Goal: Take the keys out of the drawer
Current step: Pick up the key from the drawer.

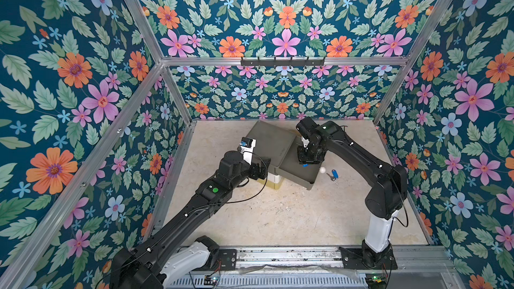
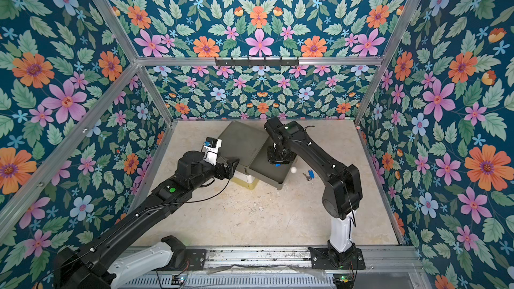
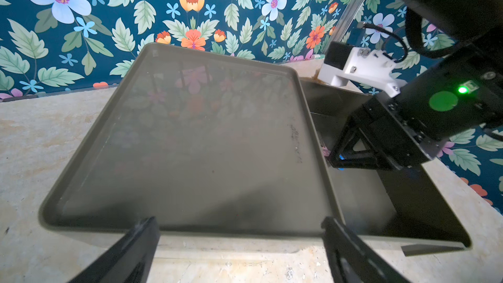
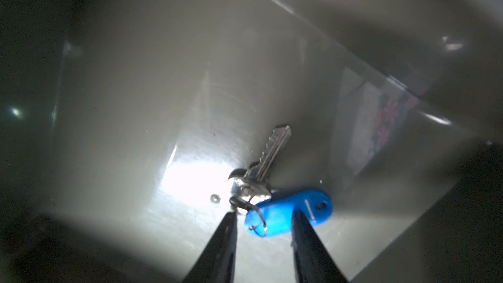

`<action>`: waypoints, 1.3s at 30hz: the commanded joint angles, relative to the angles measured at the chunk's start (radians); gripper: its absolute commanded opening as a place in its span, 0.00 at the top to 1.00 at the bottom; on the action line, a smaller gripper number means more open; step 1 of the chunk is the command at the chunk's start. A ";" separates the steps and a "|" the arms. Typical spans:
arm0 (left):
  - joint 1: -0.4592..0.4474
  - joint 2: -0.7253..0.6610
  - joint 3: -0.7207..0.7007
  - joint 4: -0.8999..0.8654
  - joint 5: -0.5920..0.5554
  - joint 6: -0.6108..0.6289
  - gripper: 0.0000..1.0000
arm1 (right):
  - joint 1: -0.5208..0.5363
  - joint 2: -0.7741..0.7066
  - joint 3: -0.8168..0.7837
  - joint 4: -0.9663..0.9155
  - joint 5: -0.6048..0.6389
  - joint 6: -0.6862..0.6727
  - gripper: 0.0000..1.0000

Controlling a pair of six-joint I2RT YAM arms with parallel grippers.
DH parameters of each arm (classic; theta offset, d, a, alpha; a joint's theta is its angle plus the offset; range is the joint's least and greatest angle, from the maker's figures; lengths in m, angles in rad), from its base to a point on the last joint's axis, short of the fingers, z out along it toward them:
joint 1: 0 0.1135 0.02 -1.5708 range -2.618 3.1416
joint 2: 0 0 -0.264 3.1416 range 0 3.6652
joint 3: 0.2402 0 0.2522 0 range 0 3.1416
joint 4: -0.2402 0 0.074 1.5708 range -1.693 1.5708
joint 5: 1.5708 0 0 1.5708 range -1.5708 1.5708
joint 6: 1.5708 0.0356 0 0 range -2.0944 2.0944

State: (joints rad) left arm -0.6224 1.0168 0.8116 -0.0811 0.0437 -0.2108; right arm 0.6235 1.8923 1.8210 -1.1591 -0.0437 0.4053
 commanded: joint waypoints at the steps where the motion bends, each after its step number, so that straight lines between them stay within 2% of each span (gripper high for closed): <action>1: -0.006 -0.006 0.004 -0.012 -0.022 -0.020 0.01 | 0.002 0.008 -0.005 0.016 0.017 -0.006 0.67; 11: -0.026 -0.037 -0.015 -0.024 -0.049 -0.030 0.01 | 0.002 -0.001 0.022 0.019 0.048 -0.005 0.84; 17: -0.032 -0.058 -0.032 -0.028 -0.057 -0.022 0.01 | 0.002 -0.018 0.018 0.044 0.057 0.006 0.99; 28: -0.055 -0.120 -0.078 0.002 -0.077 -0.037 0.01 | 0.004 -0.124 -0.006 0.104 0.132 0.028 1.00; 32: -0.069 -0.115 -0.084 0.031 -0.045 -0.052 0.01 | 0.004 -0.176 -0.019 0.137 0.148 0.039 1.00; 39: -0.101 -0.079 -0.072 0.075 0.054 -0.196 0.01 | 0.004 -0.353 -0.089 0.263 0.168 0.098 1.00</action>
State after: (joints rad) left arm -0.7158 0.9291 0.7303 -0.0593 0.0364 -0.3244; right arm 0.6250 1.5879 1.7500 -0.9756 0.0956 0.4644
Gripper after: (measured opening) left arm 0.992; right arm 0.056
